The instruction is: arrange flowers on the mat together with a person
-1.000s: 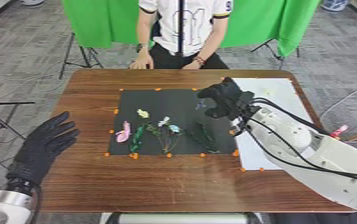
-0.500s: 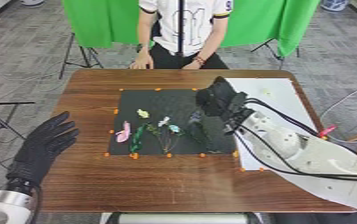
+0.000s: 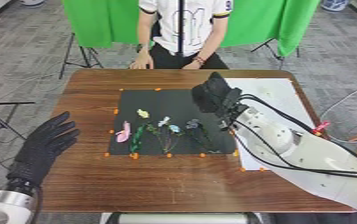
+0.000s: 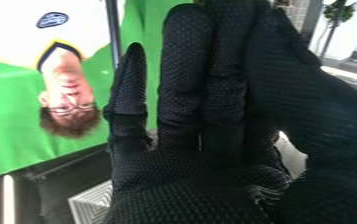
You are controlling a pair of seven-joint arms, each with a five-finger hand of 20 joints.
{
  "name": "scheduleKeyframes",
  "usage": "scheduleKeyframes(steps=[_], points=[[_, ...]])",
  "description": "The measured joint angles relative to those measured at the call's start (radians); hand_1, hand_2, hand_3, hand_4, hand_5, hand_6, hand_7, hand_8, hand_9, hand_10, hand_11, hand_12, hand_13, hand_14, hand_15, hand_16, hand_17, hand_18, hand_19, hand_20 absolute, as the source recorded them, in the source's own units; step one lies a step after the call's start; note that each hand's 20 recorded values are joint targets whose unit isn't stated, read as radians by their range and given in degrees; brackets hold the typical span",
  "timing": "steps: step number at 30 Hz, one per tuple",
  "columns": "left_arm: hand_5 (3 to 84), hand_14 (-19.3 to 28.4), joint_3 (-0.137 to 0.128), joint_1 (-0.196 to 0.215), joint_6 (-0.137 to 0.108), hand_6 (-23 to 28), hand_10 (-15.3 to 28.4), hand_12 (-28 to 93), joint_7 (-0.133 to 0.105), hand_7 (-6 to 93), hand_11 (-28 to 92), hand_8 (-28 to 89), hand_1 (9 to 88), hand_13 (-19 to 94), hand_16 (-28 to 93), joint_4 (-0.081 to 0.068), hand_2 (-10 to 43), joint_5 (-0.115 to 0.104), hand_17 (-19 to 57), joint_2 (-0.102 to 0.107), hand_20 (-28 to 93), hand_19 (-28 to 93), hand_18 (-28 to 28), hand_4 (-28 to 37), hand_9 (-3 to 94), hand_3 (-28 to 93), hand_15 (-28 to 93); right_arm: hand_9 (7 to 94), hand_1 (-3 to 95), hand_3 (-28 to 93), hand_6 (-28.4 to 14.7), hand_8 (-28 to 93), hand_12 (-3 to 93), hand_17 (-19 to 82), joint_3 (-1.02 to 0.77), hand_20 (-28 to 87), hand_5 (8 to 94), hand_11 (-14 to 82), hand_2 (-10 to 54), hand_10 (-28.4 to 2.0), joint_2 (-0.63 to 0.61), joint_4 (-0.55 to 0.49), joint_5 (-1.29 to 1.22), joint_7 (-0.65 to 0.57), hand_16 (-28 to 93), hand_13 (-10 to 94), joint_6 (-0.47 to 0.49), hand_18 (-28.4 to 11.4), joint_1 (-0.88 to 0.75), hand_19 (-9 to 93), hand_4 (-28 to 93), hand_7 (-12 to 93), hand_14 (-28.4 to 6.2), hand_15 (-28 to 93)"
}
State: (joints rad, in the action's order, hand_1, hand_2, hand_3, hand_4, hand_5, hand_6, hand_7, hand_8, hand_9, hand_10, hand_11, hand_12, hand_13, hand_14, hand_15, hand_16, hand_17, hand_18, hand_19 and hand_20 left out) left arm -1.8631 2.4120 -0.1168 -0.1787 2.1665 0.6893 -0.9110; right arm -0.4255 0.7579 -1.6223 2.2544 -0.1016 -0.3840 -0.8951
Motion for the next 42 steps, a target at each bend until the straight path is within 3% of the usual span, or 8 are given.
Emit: scheduleKeyframes(steps=[4, 12, 26, 35, 42], points=[[29.1, 14.8, -0.002, 0.008, -0.001, 2.5, 11.8, 17, -0.005, 22.2, 24, -11, 26.1, 22, 0, 0.001, -0.6, 0.0, -8.0, 0.0, 7, 47, 21.4, -18.6, 26.2, 71, 34, 69.5, 17.7, 93, 2.1, -15, 25.0, 18, -0.14, 43, 64.9, 29.4, 12.7, -9.6, -0.06, -0.126, -0.007, 0.032, 25, 57, 0.186, -18.0, -0.095, 64, -15, 29, -9.1, 59], [29.0, 14.7, -0.003, 0.011, 0.0, 2.3, 11.8, 17, -0.005, 21.8, 24, -11, 26.0, 22, 0, 0.001, -0.6, 0.0, -7.9, 0.001, 7, 47, 21.3, -18.5, 26.2, 71, 34, 66.3, 6.2, 93, 1.1, -16, 27.9, 16, -0.218, 43, 67.4, 32.8, 28.7, -11.7, -0.182, -0.151, -0.124, 0.165, 26, 52, 0.31, -19.4, -0.188, 63, -4, 31, -11.4, 63], [29.0, 14.7, -0.004, 0.005, 0.001, 2.4, 11.7, 17, -0.002, 21.4, 24, -10, 26.0, 22, 0, 0.0, -0.5, 0.0, -7.9, 0.003, 7, 47, 21.3, -18.4, 26.1, 71, 34, 68.3, 4.3, 93, 2.0, -17, 28.2, 15, -0.132, 44, 74.7, 35.0, 31.4, -12.5, -0.24, -0.181, -0.068, 0.247, 26, 51, 0.412, -19.4, -0.155, 62, 0, 37, -11.8, 64], [28.9, 14.6, -0.004, 0.006, 0.0, 2.4, 11.7, 18, -0.003, 21.1, 23, -10, 26.1, 22, 0, 0.0, -0.3, 0.0, -7.9, 0.005, 8, 47, 21.2, -18.2, 26.1, 70, 34, 68.5, 4.6, 93, 2.1, -12, 28.4, 16, -0.131, 44, 75.0, 34.9, 31.8, -12.2, -0.257, -0.199, -0.068, 0.335, 26, 52, 0.499, -19.3, -0.148, 62, 1, 39, -11.6, 65], [28.9, 14.5, -0.004, 0.006, 0.0, 2.4, 11.7, 18, -0.003, 20.7, 23, -10, 26.2, 22, 1, 0.0, -0.2, 0.0, -8.0, 0.006, 8, 47, 21.3, -17.9, 26.0, 70, 33, 67.8, 5.3, 93, 2.0, -14, 28.1, 16, -0.111, 44, 74.2, 34.9, 30.6, -12.2, -0.251, -0.196, -0.07, 0.336, 26, 52, 0.497, -19.2, -0.128, 62, -2, 37, -11.5, 65]])
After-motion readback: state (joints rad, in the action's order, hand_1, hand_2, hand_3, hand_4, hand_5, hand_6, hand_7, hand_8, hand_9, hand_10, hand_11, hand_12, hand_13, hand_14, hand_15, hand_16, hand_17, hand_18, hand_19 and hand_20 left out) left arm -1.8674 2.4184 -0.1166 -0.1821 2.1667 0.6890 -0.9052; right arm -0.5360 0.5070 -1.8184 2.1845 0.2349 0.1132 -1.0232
